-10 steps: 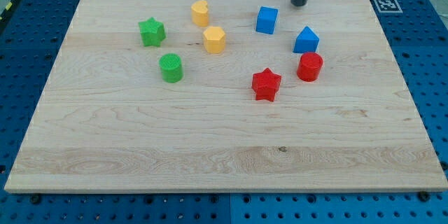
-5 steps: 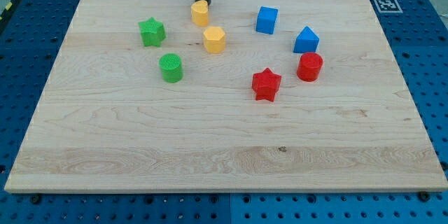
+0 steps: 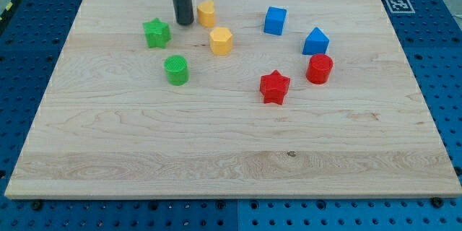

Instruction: Push the green circle to the bottom right of the green star

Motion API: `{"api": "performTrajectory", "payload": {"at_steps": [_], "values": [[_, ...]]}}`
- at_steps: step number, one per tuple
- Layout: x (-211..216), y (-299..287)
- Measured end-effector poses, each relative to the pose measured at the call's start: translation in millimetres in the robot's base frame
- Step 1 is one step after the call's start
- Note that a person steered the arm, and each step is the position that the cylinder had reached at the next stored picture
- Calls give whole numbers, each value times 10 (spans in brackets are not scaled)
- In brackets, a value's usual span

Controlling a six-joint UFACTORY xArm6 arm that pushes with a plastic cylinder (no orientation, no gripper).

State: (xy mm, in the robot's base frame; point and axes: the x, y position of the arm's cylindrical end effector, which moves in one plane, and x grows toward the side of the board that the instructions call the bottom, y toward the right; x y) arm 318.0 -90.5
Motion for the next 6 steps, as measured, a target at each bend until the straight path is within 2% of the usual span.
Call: {"api": "performTrajectory", "payload": {"at_steps": [1, 2, 3, 5, 6], "values": [[316, 0], [275, -51], [164, -362], [223, -815], [252, -607]]}}
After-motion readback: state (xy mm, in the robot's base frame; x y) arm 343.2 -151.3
